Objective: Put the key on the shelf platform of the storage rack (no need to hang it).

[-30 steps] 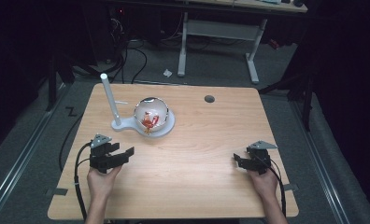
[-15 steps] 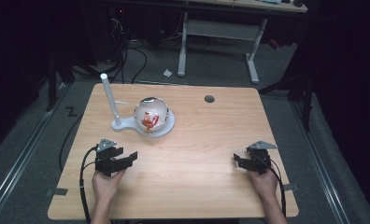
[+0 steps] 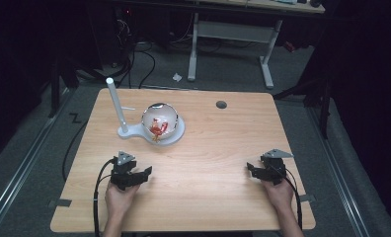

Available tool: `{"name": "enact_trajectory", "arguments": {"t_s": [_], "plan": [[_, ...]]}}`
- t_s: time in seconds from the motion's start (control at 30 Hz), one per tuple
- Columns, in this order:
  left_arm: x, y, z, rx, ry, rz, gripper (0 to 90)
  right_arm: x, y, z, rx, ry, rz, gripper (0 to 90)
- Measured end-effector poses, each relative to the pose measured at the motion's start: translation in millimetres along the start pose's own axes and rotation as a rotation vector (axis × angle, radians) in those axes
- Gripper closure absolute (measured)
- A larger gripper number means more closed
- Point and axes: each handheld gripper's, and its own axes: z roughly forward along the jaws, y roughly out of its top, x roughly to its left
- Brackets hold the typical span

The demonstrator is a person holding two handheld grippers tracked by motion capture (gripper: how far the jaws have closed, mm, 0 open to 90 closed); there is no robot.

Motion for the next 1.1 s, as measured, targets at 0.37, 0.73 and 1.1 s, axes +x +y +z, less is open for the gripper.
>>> {"name": "enact_trajectory", "arguments": {"t_s": [0.37,0.73,1.1], "plan": [[-13.1,-3.6,15.3,0.008,0.063,0.083,32.2,0.2,-0.1,-0.1,0.000,0.000,0.002,31.8],[-17.3,-3.0,17.3,0.020,0.095,0.107,30.3,0.4,-0.2,-0.2,0.000,-0.001,0.002,31.8],[-17.2,-3.0,17.3,0.021,0.093,0.106,29.7,0.8,-0.5,-0.6,0.000,-0.001,0.002,31.8]]}}
